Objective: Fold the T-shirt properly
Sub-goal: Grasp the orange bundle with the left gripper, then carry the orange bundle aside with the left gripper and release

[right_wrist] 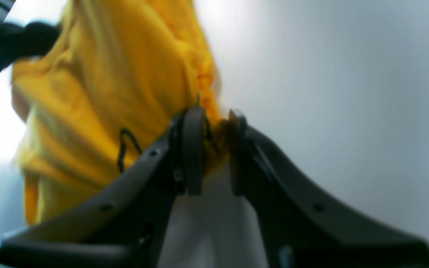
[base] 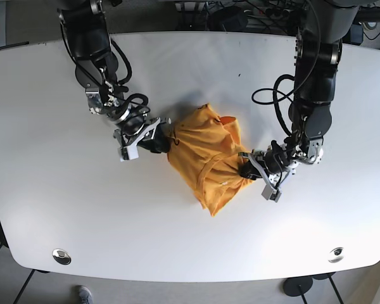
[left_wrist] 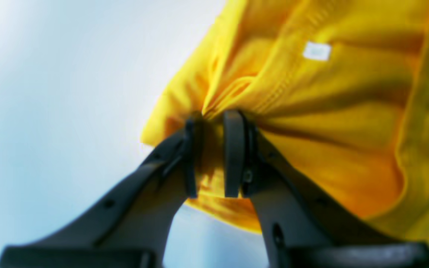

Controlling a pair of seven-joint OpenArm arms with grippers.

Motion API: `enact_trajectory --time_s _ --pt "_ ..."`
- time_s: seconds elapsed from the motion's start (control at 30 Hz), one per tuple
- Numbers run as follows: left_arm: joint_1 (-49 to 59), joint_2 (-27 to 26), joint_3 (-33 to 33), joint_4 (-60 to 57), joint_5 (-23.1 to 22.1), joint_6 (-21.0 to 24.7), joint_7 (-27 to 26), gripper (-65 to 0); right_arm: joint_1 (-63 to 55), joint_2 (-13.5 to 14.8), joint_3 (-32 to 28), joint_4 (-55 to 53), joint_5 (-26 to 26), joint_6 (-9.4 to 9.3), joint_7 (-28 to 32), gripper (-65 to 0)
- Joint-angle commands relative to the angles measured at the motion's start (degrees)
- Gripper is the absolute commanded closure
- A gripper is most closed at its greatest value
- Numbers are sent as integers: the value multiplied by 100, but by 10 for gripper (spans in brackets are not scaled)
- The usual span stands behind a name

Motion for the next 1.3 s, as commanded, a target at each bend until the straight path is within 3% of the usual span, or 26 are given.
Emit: enact_trajectory --time_s 0.03,0.17,0.3,0.5,0.57,0.63,0.7,0.77,0.93,1.03,1.2,1.27,1.3 --pt "-279 -46 46 43 -73 -12 -111 -100 -324 24 -37 359 -158 -22 -298 -108" --pt "-534 -38 99 52 -73 -3 -111 -239 -860 -55 -151 851 -158 -22 -306 -108" --pt "-728 -38 99 149 -73 -3 -67 -244 -921 -160 -538 1106 -158 -31 -693 -108" --pt "-253 -64 99 1626 -65 6 -41 -249 -921 -160 -635 1528 -105 -31 -913 -108" --pt "90 -64 99 2162 -65 234 74 -250 -921 -134 -538 1765 -105 -31 -939 -108" --pt "512 -38 108 2672 -56 1122 65 -304 -921 -178 51 1976 -96 -31 -1273 -108" --pt "916 -29 187 3138 -56 2098 21 -414 -886 -327 508 2090 -96 13 -1581 -108" --pt "1180 -29 486 3410 -56 2872 -313 -464 -790 -398 913 2126 -96 30 -1739 -108" --pt "1655 -46 1444 3639 -56 4586 -1227 -503 -561 -406 1423 2117 -96 30 -1994 -108" --pt "1672 -55 2121 3357 -56 5369 -1359 -501 -517 -406 1607 2117 -96 30 -1994 -108" --pt "1576 -29 2771 1749 498 5377 -1377 -501 -517 -406 1704 2126 -96 30 -1994 -108" --pt "1523 -169 2692 1634 551 4859 -1350 -500 -517 -398 1704 2126 -96 30 -1994 -108" --pt "1523 -583 2490 1634 551 4261 -1333 -500 -526 -398 1713 2126 -96 30 -1994 -108"
